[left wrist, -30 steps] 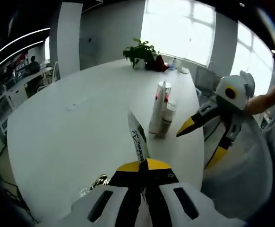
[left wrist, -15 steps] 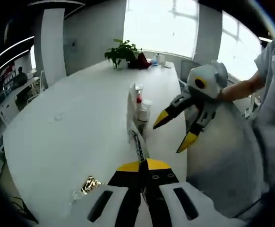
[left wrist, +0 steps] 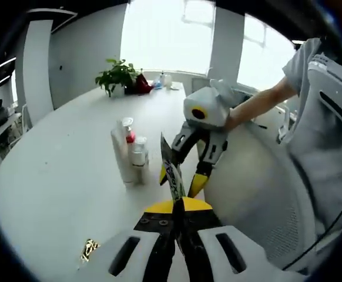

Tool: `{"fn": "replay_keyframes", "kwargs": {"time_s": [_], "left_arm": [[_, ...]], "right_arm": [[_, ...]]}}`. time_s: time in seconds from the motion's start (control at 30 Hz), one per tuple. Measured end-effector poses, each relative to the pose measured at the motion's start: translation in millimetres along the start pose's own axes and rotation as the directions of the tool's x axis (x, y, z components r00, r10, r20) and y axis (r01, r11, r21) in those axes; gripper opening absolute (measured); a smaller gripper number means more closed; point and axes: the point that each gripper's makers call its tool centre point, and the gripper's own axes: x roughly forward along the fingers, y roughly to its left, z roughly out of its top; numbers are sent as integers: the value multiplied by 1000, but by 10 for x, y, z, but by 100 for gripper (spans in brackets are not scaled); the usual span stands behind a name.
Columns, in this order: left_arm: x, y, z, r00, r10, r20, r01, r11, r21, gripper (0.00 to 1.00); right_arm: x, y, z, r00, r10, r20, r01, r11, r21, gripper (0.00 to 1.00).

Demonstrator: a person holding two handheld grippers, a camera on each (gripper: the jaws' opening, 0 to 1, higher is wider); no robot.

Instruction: Arrange the skincare products in the storage area until every visible bottle or jar stands upright without overlapping.

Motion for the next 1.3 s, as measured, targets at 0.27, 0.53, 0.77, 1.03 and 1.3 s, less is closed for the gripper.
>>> {"fn": "replay_keyframes", "kwargs": {"time_s": [0.27, 0.53, 0.77, 1.03, 1.3], "left_arm": [[117, 111, -33, 1000, -9, -5, 8, 999, -37, 2], [271, 347, -124, 999, 20, -28, -24, 987, -158, 2], [410, 514, -283, 996, 45, -77, -62, 969, -239, 2], [588, 689, -466, 989, 49, -137, -86, 956, -280, 2], [746, 823, -593, 981, 55, -187, -106, 956, -273, 2]], "right_arm": [[-12, -4, -114, 999, 24, -36, -24, 1000, 19, 14], [48, -13, -234, 995, 54, -88, -49, 997, 58, 2], [149, -70, -346, 987, 82, -141, -66, 991, 114, 2], [260, -114, -461, 977, 101, -186, -73, 986, 152, 2], [321, -189, -526, 973, 99, -209, -69, 987, 147, 2]]}}
